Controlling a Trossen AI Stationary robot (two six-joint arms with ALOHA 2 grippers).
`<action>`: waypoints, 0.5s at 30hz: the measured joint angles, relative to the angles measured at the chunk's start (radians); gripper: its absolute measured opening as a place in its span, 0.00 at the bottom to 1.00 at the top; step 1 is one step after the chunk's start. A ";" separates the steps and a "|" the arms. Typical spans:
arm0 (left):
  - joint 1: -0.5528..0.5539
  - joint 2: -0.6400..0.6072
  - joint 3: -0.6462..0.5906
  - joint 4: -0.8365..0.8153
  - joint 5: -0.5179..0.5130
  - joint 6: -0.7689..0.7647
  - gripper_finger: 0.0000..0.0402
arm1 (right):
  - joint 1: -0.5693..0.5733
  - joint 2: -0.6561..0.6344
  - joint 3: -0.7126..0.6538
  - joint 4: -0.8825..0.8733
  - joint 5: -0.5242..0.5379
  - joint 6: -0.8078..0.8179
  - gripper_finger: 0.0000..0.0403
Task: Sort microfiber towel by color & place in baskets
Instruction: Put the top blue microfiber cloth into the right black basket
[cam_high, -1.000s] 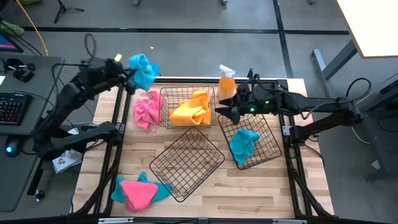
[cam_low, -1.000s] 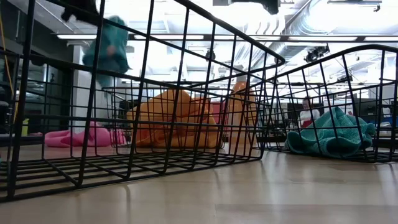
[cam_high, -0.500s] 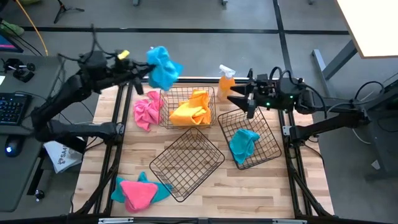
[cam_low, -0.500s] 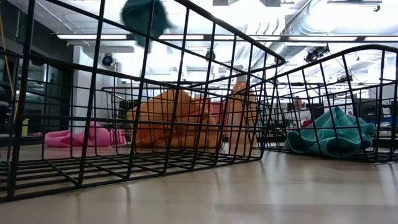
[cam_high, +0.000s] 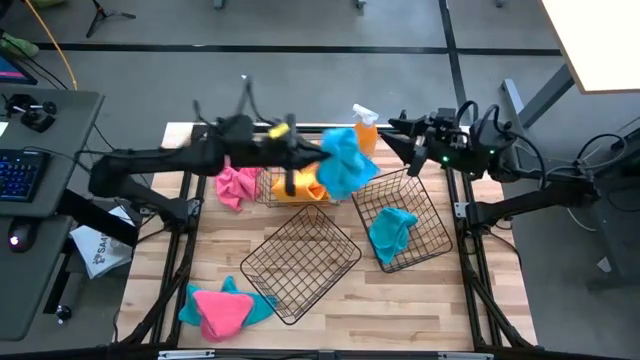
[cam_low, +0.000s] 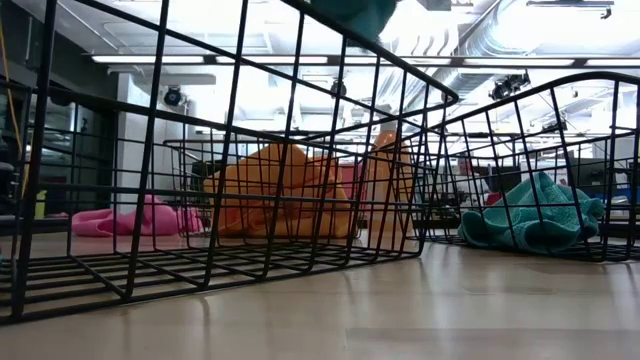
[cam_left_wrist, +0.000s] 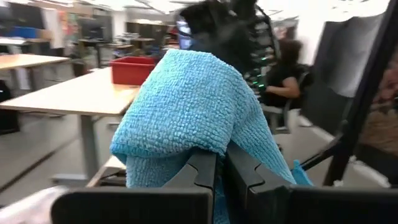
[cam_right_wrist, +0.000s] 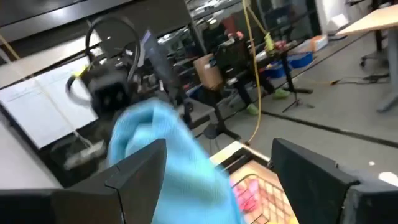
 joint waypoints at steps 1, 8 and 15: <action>-0.009 0.031 0.000 0.039 0.013 -0.013 0.00 | 0.000 0.000 0.000 0.009 0.003 -0.004 0.72; -0.044 0.236 0.000 0.349 0.100 -0.117 0.00 | 0.000 0.000 0.000 0.043 -0.005 -0.002 0.72; -0.053 0.374 0.000 0.492 0.154 -0.128 0.00 | 0.000 0.000 0.000 0.048 -0.005 -0.009 0.72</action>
